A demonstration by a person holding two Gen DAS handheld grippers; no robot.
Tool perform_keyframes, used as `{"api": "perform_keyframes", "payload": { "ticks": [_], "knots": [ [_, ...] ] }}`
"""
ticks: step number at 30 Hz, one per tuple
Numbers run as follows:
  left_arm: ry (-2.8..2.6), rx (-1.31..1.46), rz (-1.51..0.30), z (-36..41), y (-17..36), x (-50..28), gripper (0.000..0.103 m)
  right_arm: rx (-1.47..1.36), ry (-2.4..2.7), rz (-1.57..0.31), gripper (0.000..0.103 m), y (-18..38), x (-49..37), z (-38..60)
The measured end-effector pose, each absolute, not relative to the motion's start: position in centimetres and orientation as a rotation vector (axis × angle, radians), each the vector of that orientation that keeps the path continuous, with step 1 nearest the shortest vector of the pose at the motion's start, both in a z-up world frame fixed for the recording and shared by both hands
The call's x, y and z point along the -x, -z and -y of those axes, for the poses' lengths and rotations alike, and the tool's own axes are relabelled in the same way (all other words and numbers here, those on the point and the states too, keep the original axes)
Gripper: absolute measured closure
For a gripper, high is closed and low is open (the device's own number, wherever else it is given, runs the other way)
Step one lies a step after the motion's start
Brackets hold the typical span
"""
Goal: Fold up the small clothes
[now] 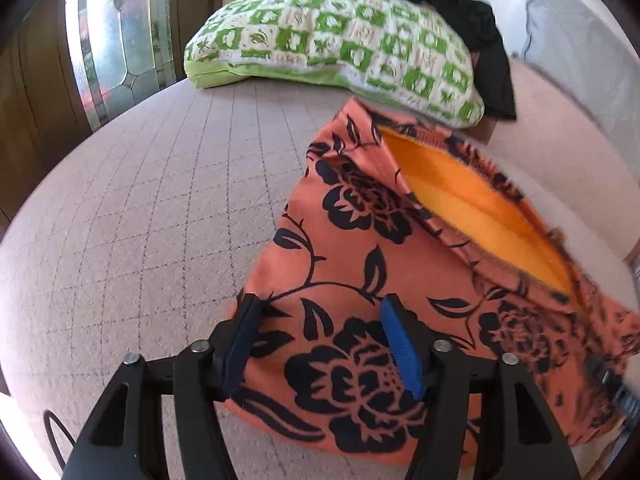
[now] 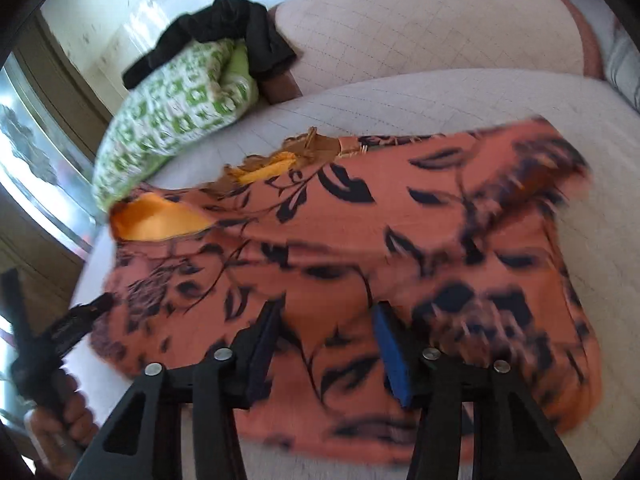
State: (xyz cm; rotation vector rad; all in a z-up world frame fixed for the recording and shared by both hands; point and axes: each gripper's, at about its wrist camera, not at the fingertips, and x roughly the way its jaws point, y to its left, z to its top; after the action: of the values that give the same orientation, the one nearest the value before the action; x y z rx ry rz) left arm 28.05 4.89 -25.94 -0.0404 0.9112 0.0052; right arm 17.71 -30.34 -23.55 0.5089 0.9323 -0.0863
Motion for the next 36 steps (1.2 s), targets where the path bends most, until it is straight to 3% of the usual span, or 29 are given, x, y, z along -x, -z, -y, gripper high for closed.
{"api": "perform_keyframes", "payload": {
  "ticks": [7,13,15,17,20,28,36],
  "knots": [
    [-0.050,-0.063,-0.937,-4.0,26.9,-29.0,0.014,-0.429,0.228,-0.987,0.052,23.9,-26.0,33.6],
    [-0.063,0.002,-0.974,-5.3,27.4,-29.8,0.002,-0.490,0.331,-0.895,0.050,22.5,-30.7,34.8],
    [-0.063,0.017,-0.982,-5.6,27.5,-29.9,0.001,-0.540,0.319,-0.838,0.050,21.6,-30.7,34.8],
    [-0.068,0.023,-0.985,-5.7,27.6,-29.9,0.000,-0.580,0.293,-0.792,0.041,20.8,-29.8,34.6],
    [-0.076,0.024,-0.984,-5.8,27.6,-30.1,0.000,-0.582,0.232,-0.774,0.040,19.7,-28.6,33.1],
    [-0.073,0.027,-0.984,-6.0,27.7,-29.6,0.000,-0.428,-0.133,-0.972,0.040,21.7,-30.0,21.5],
    [-0.065,0.014,-0.980,-5.9,27.8,-29.9,0.000,-0.407,-0.135,-1.004,0.041,23.4,-37.8,17.0]
  ]
}}
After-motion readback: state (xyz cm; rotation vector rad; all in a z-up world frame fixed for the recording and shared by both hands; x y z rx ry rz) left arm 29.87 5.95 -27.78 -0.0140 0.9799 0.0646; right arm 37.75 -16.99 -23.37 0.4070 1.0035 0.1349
